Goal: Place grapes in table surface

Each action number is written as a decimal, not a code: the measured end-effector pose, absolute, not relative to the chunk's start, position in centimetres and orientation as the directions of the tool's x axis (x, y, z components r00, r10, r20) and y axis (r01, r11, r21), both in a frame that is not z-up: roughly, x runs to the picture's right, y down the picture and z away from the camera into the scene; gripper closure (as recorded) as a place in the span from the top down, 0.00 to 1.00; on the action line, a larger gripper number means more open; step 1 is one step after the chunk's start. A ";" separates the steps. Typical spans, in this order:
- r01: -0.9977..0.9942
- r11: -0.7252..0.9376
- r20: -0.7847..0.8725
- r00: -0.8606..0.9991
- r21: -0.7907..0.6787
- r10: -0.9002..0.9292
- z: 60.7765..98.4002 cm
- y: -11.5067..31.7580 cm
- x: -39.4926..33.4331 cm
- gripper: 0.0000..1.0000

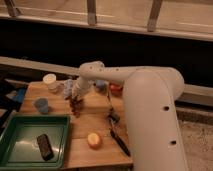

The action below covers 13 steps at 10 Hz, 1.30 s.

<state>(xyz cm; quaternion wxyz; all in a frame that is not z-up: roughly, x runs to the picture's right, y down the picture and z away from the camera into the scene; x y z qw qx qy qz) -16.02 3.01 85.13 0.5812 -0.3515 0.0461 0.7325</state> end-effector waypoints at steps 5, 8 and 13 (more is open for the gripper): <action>-0.880 -0.330 -0.432 -0.165 -0.342 0.887 79.0 -1.5 -12.8 0.00; -0.880 -0.343 -0.458 -0.170 -0.328 0.873 79.1 -1.0 -12.8 0.00; -0.871 -0.375 -0.573 -0.138 -0.319 0.808 85.7 4.2 -14.4 0.26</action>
